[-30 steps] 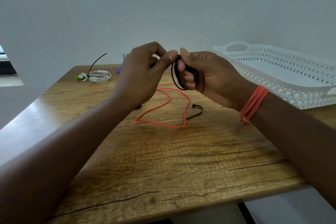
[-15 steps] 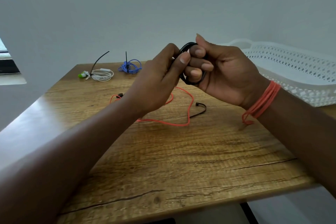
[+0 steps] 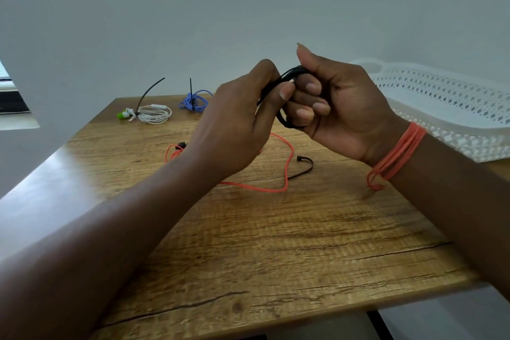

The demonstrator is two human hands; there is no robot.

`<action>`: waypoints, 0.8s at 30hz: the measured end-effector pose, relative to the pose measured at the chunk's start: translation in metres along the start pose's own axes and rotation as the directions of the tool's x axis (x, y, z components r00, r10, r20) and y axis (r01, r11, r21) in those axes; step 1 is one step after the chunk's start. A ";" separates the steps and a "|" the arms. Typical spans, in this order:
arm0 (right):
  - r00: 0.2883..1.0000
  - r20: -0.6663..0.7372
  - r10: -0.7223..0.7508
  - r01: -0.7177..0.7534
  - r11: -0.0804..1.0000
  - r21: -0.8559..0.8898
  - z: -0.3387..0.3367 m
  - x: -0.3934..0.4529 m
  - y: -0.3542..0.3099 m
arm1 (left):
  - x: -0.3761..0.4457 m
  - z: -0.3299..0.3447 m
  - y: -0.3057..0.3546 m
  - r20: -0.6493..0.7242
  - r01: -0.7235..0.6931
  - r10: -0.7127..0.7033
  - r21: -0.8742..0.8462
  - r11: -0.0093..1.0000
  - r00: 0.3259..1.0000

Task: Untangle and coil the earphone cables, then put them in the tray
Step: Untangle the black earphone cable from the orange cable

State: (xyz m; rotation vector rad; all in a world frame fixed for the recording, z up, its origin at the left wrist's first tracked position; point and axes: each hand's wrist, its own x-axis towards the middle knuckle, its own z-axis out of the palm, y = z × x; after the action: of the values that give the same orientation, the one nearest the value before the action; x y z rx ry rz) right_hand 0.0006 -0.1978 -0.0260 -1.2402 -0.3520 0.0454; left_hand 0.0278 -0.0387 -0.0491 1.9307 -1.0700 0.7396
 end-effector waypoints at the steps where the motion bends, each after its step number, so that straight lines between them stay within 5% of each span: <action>1: 1.000 -0.026 -0.017 0.017 0.999 -0.029 0.000 0.001 0.001 | 0.001 0.000 0.000 -0.003 -0.004 0.004 0.007 1.000 1.000; 8: 0.993 -0.065 -0.102 0.084 0.967 -0.240 -0.003 0.005 0.009 | 0.004 -0.005 -0.002 -0.021 -0.020 0.021 0.062 0.998 1.000; 12: 0.976 -0.109 -0.186 0.076 0.771 -0.633 -0.006 0.005 0.008 | 0.005 -0.008 -0.011 0.046 0.009 -0.014 0.111 0.994 0.999; 18: 0.987 -0.062 -0.152 0.044 0.607 -0.793 -0.006 0.005 0.013 | 0.003 -0.014 -0.018 0.179 0.054 -0.093 0.211 0.976 0.979; 21: 0.991 -0.056 -0.124 0.056 0.745 -0.664 -0.010 0.007 0.014 | 0.003 -0.009 -0.010 0.240 0.299 -0.273 -0.079 0.951 0.932; 24: 0.993 -0.030 -0.112 0.088 0.896 -0.435 -0.012 0.008 0.016 | 0.004 -0.006 -0.005 0.369 0.500 -0.355 -0.451 0.740 0.859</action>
State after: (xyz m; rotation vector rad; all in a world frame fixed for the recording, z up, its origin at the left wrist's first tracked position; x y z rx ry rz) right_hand 0.0139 -0.2018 -0.0424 -1.6604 -0.3908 -0.1641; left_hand 0.0340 -0.0337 -0.0447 1.6993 -0.8059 -0.0898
